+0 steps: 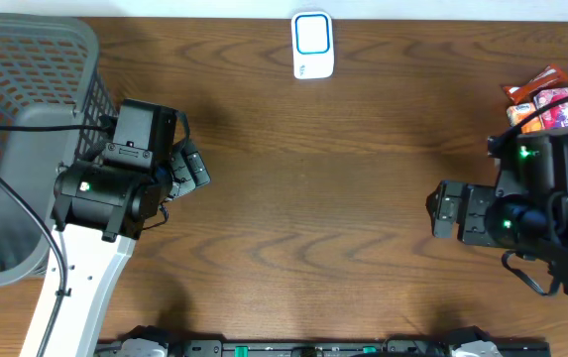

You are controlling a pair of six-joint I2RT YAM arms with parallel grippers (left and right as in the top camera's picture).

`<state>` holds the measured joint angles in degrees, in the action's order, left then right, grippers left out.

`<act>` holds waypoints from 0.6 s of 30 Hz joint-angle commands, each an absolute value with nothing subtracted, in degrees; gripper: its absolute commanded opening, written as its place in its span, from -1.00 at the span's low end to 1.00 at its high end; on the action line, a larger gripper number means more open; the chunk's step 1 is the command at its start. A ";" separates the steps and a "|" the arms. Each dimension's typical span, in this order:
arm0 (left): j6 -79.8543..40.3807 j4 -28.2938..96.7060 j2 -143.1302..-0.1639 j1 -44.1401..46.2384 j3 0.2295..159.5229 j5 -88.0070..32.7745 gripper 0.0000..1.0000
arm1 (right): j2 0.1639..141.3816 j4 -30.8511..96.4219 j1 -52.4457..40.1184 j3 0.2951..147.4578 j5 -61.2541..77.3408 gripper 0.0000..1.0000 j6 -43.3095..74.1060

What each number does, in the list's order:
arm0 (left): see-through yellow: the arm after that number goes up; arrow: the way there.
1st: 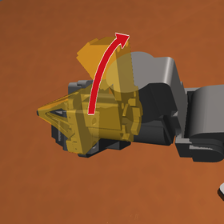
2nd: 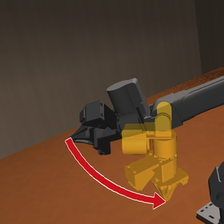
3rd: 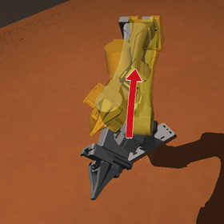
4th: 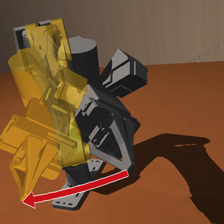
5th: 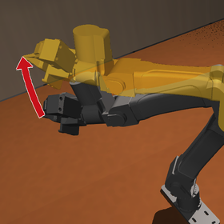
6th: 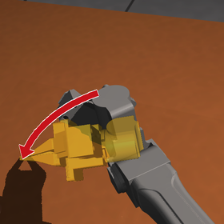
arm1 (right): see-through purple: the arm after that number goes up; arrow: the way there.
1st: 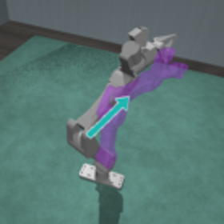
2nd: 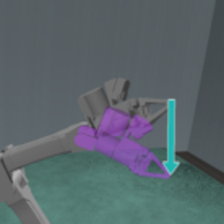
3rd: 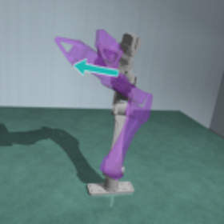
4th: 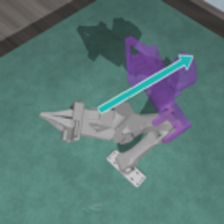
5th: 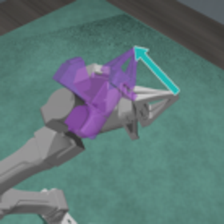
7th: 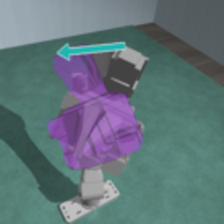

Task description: Scan the item barcode

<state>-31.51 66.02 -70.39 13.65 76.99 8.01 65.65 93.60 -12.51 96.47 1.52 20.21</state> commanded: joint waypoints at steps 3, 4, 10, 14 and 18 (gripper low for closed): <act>-31.57 66.17 -70.41 13.45 77.58 8.34 0.96 | 65.91 95.39 -12.82 95.00 -0.30 0.99 20.53; -31.57 66.19 -70.41 13.45 77.58 8.34 0.96 | 65.98 95.66 -12.82 95.00 -0.58 0.98 20.53; -31.57 66.17 -70.41 13.45 77.58 8.34 0.96 | 65.95 96.07 -12.84 95.00 -0.54 0.99 20.53; -31.57 66.17 -70.41 13.45 77.58 8.34 0.96 | 65.95 96.03 -12.84 95.00 -0.49 0.99 20.58; -31.57 66.17 -70.41 13.45 77.58 8.34 0.96 | 65.84 95.98 -12.84 95.00 -0.56 0.99 20.56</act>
